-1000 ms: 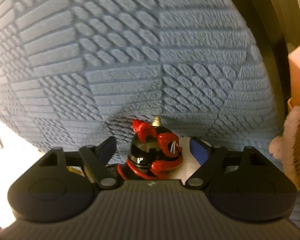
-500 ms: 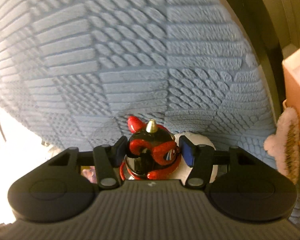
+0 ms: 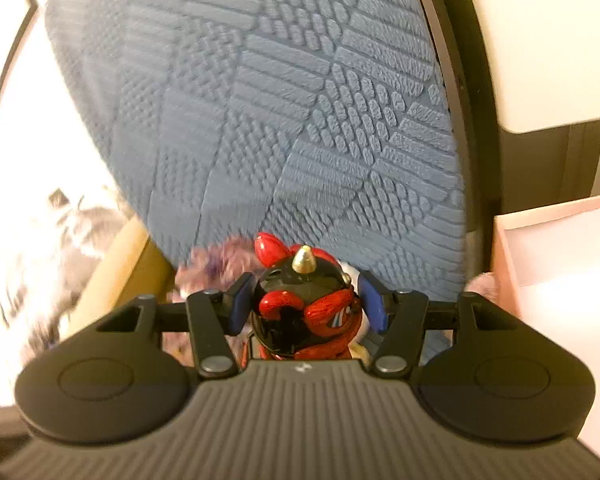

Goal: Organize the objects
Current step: 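Carry the panda with the left tool while the right tool carries the figurine to the box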

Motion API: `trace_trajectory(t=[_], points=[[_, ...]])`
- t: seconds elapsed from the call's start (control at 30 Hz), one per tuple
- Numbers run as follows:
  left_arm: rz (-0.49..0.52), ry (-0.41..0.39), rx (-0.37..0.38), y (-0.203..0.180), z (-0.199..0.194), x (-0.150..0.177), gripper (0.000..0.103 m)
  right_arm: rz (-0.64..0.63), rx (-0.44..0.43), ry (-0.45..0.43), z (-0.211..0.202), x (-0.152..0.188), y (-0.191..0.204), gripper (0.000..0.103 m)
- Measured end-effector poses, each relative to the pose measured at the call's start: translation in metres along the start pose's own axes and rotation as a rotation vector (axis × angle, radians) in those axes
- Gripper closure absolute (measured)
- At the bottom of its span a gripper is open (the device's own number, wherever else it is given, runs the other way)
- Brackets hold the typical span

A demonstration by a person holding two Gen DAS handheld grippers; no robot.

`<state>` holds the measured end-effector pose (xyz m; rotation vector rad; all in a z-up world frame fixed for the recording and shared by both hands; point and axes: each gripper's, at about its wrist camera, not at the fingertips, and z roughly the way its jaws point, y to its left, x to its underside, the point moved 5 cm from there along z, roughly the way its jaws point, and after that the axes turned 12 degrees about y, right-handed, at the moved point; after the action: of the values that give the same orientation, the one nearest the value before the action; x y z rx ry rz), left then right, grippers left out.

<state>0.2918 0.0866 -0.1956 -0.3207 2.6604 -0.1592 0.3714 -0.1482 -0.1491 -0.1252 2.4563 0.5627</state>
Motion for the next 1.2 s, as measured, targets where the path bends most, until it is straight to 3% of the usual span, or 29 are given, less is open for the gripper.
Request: trace_trajectory(t=[0.23,0.63,1.0,1.2], points=[[0.006,0.059,0.058,-0.013,-0.003,0.042,0.055,-0.112,0.090,0.045,-0.029,0.058,0.002,0.044],[0.004,0.137,0.108,-0.021,0.003,0.085,0.055,-0.181,0.169,0.184,-0.018,0.155,0.016,0.043],[0.001,0.167,0.122,-0.024,0.000,0.096,0.055,-0.188,0.206,0.248,0.015,0.184,0.006,0.041],[-0.004,0.164,0.132,-0.022,-0.011,0.100,0.055,-0.180,0.208,0.251,0.003,0.182,0.010,0.041]])
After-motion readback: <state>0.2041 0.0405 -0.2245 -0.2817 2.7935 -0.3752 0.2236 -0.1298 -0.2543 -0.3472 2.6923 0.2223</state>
